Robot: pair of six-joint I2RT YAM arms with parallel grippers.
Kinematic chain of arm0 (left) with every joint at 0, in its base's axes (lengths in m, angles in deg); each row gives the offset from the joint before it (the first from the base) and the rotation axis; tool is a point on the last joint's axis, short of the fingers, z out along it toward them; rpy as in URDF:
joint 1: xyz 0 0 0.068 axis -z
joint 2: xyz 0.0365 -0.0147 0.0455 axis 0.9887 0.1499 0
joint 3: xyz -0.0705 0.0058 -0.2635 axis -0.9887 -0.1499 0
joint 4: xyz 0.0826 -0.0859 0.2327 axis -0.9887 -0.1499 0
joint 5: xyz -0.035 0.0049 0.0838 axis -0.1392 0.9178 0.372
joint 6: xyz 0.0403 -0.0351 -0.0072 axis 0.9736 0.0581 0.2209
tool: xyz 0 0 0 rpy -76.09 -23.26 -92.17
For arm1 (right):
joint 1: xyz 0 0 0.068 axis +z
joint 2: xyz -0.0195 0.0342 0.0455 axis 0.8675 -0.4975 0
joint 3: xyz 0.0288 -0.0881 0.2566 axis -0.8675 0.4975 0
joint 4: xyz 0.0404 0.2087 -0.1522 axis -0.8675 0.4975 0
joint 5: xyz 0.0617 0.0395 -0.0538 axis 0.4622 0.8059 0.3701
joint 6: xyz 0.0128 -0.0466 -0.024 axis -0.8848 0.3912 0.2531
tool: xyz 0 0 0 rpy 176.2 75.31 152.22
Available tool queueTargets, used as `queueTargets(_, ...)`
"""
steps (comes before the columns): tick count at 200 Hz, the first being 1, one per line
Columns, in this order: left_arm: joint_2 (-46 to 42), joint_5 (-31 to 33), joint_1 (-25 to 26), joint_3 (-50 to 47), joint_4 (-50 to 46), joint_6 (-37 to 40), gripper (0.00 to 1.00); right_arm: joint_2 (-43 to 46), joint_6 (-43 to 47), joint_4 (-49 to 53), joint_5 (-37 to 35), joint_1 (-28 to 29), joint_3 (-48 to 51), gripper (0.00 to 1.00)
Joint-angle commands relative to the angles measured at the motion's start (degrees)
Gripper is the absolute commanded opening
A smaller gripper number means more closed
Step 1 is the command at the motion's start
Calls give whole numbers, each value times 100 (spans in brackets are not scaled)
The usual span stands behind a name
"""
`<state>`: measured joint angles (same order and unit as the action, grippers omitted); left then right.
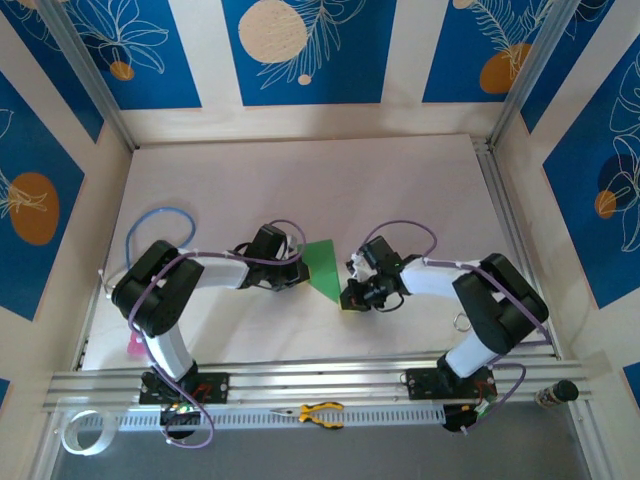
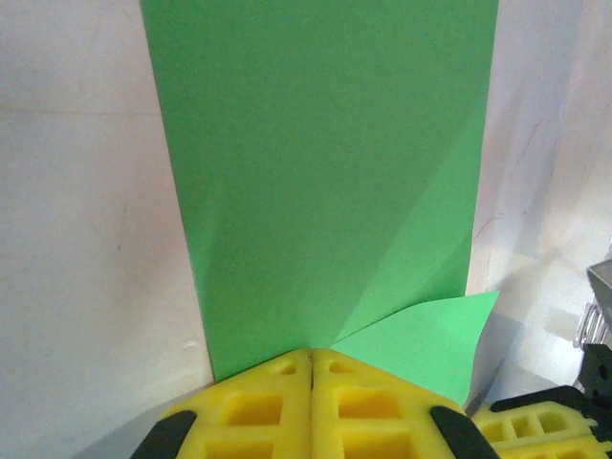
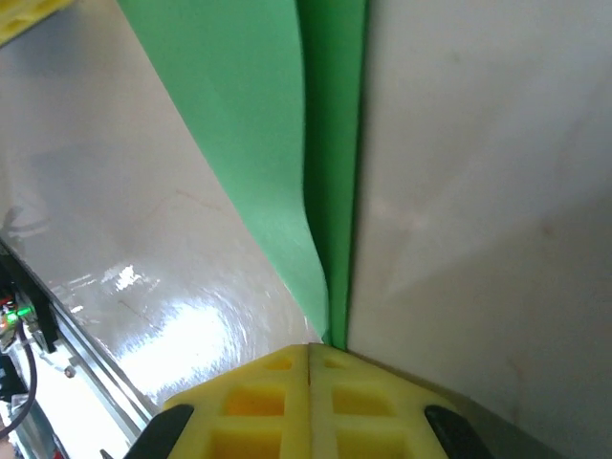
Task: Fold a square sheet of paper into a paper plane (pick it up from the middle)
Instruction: Third fold the triangle at the center of the table.
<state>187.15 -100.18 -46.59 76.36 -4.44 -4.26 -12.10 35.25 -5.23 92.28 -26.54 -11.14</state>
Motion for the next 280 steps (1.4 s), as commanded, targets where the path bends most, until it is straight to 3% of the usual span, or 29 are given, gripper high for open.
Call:
queueTargets(1, 179, 140, 8, -142, -341, -64, 0, 440, 88, 582, -527, -32, -112, 3)
queueTargets(26, 146, 100, 19, -173, -237, -185, 0, 537, 157, 589, -796, -58, -275, 4)
queueTargets(86, 53, 69, 16, -213, -130, -255, 0, -174, -119, -301, 189, 106, -809, 6)
queueTargets(143, 13, 101, 11, -226, -177, -234, 0, -887, -9, -214, 26, 188, -866, 7)
queueTargets(182, -64, 133, 15, -325, -3, -459, 0, -636, -51, -180, -123, 91, -397, 6)
queueTargets(227, -289, 266, 13, -439, 36, -654, 0, 310, -61, -272, -564, 55, -69, 6)
queueTargets(280, -547, 446, 154, -755, 353, -1128, 0, 705, -218, -340, -841, -47, -140, 7)
